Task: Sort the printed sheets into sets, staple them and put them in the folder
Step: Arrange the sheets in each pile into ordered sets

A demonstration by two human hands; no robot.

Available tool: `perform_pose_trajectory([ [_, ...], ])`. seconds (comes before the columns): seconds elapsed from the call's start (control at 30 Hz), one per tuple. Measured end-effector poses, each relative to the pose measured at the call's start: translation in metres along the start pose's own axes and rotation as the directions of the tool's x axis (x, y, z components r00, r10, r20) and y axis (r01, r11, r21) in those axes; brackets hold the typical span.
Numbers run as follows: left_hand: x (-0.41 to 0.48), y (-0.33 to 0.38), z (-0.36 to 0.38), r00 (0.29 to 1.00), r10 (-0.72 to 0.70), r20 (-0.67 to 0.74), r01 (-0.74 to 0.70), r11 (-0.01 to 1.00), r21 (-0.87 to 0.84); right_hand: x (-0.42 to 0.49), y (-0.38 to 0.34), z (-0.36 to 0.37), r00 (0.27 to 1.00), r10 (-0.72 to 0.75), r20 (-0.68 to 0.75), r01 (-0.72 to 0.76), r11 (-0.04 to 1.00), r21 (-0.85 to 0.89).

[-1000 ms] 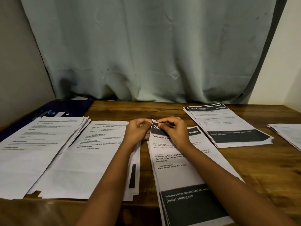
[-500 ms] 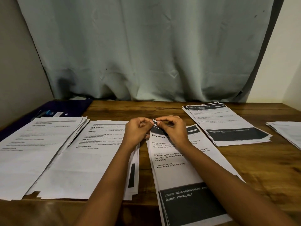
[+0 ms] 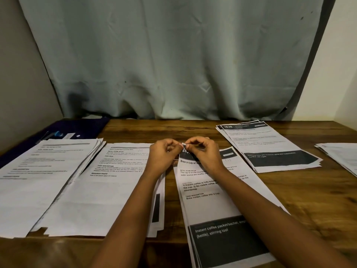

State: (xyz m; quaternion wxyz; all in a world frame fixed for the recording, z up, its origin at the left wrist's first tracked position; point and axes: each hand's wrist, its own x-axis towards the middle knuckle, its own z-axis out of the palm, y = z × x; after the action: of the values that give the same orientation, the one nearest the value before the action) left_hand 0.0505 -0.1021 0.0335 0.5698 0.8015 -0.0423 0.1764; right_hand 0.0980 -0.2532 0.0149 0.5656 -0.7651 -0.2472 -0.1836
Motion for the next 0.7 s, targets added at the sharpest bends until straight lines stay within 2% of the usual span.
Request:
perform_pose_trajectory([
  [0.07, -0.001, 0.003, -0.001, 0.998, -0.059, -0.02, 0.055, 0.986, -0.157, 0.001, 0.002, 0.0, 1.0, 0.024, -0.004, -0.024, 1.0, 0.006],
  [0.1, 0.0, 0.002, -0.002, 0.995, -0.07, -0.071, 0.057, 0.984, -0.171, 0.002, 0.003, 0.0, 0.999, 0.042, -0.005, -0.042, 0.999, 0.01],
  [0.13, 0.002, -0.001, -0.003, 0.989, -0.046, -0.138, 0.039, 0.998, -0.053, 0.002, 0.005, -0.001, 0.998, 0.058, -0.003, -0.058, 0.998, 0.017],
  [0.17, 0.004, -0.005, -0.004, 0.984, -0.004, -0.181, 0.033, 0.987, 0.159, 0.002, 0.006, -0.002, 0.997, 0.072, 0.002, -0.072, 0.997, 0.031],
  [0.2, 0.005, -0.009, -0.005, 0.981, 0.03, -0.191, 0.043, 0.931, 0.362, 0.002, 0.007, -0.003, 0.996, 0.085, 0.007, -0.085, 0.995, 0.056],
  [0.23, 0.005, -0.012, -0.004, 0.986, 0.039, -0.16, 0.043, 0.876, 0.481, 0.001, 0.006, -0.004, 0.995, 0.098, 0.012, -0.099, 0.991, 0.09],
  [0.3, 0.007, -0.018, -0.002, 0.999, 0.049, -0.015, -0.03, 0.798, 0.602, 0.001, 0.005, -0.007, 0.992, 0.126, 0.02, -0.127, 0.975, 0.181],
  [0.37, 0.009, -0.022, 0.0, 0.989, 0.056, 0.135, -0.138, 0.661, 0.738, 0.001, 0.002, -0.008, 0.989, 0.146, 0.02, -0.147, 0.958, 0.246],
  [0.43, 0.01, -0.026, 0.001, 0.982, 0.014, 0.191, -0.163, 0.585, 0.794, 0.001, 0.0, -0.009, 0.986, 0.167, 0.013, -0.164, 0.947, 0.277],
  [0.5, 0.011, -0.03, 0.001, 0.982, -0.005, 0.188, -0.147, 0.604, 0.783, 0.001, 0.0, -0.009, 0.985, 0.172, 0.003, -0.165, 0.939, 0.301],
  [0.7, 0.012, -0.034, 0.003, 0.99, 0.02, 0.142, -0.108, 0.752, 0.651, 0.001, 0.0, -0.008, 0.986, 0.168, 0.002, -0.16, 0.934, 0.32],
])
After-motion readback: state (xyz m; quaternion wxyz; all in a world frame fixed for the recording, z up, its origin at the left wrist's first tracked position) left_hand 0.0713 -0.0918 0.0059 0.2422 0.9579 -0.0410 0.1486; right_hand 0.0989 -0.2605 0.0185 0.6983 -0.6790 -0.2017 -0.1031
